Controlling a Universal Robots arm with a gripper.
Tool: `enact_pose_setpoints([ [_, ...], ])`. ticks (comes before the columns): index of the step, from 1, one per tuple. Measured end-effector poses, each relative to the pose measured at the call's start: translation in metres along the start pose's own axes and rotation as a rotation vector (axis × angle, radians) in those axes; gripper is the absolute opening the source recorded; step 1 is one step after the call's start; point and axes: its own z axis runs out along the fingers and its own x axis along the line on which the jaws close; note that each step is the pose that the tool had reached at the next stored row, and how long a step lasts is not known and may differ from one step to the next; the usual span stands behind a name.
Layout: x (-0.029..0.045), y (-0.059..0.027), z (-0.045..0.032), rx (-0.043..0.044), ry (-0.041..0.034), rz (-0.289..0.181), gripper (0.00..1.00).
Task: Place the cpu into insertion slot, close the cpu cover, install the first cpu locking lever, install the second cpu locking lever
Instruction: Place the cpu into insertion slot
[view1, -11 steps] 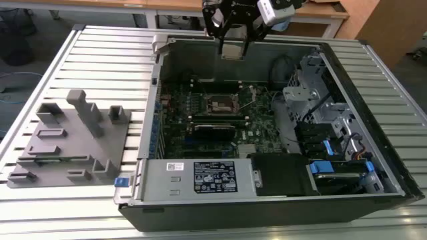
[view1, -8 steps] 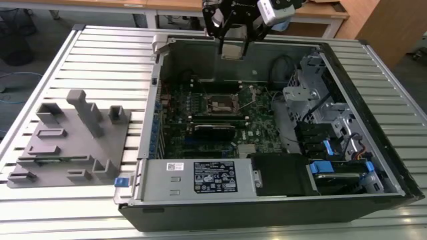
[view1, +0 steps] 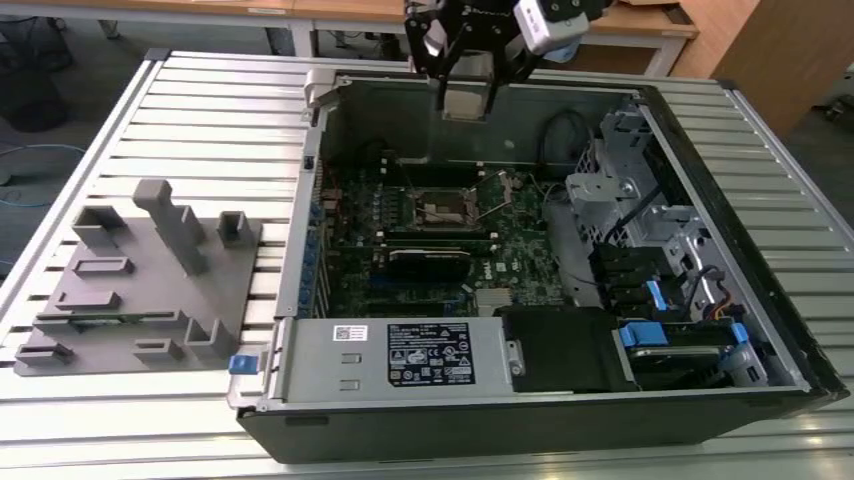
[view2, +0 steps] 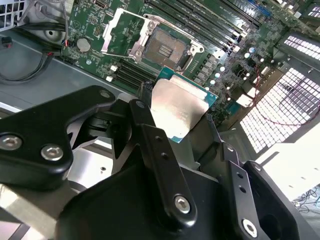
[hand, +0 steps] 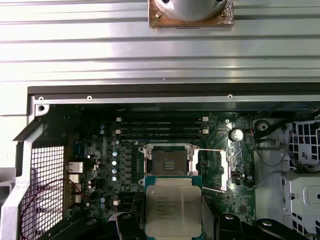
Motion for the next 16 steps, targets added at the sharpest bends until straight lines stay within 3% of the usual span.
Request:
enact_pose_setpoints([
  [10, -0.0001, -0.0001, 0.0015, -0.0001, -0.0005, 0.0, 0.54],
  [16, -0.0001, -0.0005, 0.0054, -0.0001, -0.0065, -0.001, 0.54],
])
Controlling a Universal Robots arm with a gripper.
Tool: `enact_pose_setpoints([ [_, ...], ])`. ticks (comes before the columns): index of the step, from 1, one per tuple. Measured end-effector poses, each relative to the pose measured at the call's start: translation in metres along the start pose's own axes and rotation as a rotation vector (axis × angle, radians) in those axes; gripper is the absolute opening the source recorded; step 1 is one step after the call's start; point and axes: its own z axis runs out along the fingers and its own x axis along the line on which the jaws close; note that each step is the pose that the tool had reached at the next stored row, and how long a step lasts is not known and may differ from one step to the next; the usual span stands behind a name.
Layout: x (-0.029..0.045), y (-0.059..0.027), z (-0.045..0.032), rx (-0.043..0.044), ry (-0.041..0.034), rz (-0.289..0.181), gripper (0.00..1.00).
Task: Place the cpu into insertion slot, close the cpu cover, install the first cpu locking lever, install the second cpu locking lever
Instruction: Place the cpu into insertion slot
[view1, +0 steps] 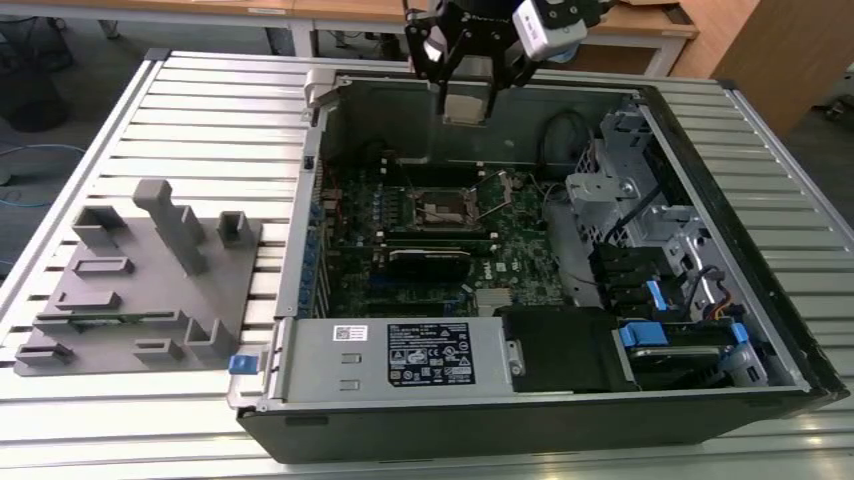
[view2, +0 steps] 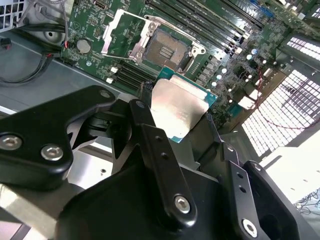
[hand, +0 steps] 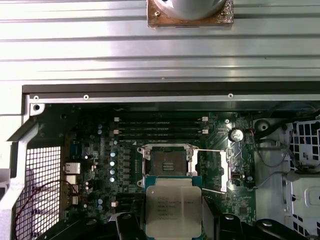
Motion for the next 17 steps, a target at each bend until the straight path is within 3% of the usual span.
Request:
enact_pose_setpoints([
  [17, -0.0001, -0.0006, 0.0072, 0.0, -0.0014, 0.0, 0.54],
])
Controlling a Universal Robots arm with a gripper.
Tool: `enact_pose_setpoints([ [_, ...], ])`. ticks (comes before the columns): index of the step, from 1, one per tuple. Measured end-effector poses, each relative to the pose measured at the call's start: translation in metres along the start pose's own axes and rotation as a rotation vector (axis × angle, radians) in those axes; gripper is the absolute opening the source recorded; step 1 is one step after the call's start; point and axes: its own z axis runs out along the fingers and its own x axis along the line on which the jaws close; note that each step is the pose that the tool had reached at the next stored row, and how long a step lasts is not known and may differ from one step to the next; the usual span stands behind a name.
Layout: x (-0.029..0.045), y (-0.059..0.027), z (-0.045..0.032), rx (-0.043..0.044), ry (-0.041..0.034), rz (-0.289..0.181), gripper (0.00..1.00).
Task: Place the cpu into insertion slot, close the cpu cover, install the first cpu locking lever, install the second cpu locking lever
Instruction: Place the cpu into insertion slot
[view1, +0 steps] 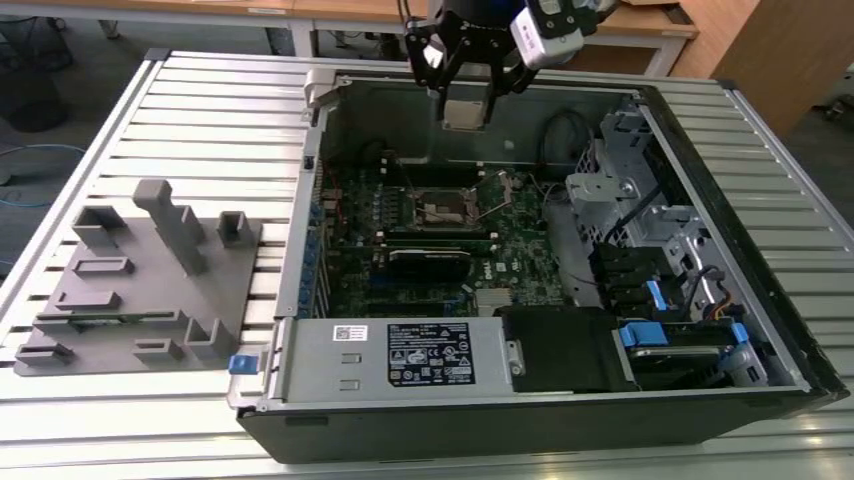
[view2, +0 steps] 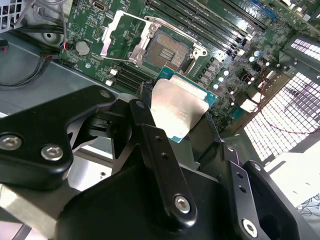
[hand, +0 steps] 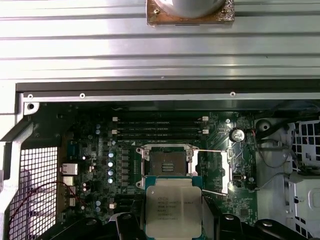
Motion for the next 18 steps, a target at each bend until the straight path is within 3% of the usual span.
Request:
enact_pose_setpoints([
  [18, -0.0001, -0.0007, 0.0072, 0.0001, 0.0001, 0.0, 0.54],
])
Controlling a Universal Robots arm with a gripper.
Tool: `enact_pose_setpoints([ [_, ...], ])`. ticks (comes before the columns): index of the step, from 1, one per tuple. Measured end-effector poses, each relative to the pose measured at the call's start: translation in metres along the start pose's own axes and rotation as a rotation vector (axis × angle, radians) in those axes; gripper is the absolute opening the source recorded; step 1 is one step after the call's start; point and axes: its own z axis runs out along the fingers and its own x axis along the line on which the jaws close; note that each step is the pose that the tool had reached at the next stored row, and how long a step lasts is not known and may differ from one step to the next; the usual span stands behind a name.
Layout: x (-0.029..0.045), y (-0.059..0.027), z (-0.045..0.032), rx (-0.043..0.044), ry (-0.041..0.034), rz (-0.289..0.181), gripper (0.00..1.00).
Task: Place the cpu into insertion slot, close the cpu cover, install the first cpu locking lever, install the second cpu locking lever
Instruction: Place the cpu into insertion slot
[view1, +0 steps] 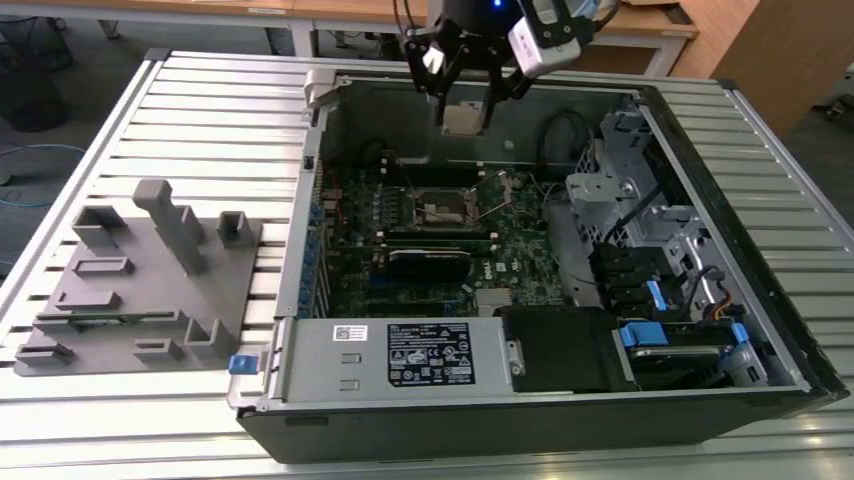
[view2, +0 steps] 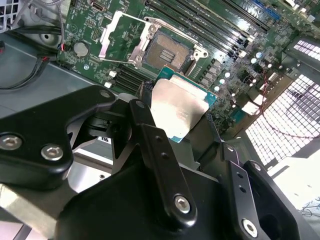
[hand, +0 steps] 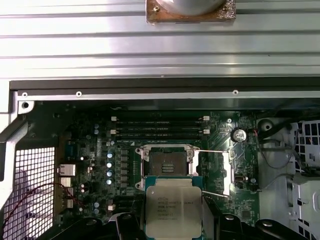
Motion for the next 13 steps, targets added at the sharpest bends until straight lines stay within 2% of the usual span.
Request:
enact_pose_setpoints([
  [13, -0.0001, -0.0008, 0.0084, -0.0001, -0.0001, 0.0, 0.54],
])
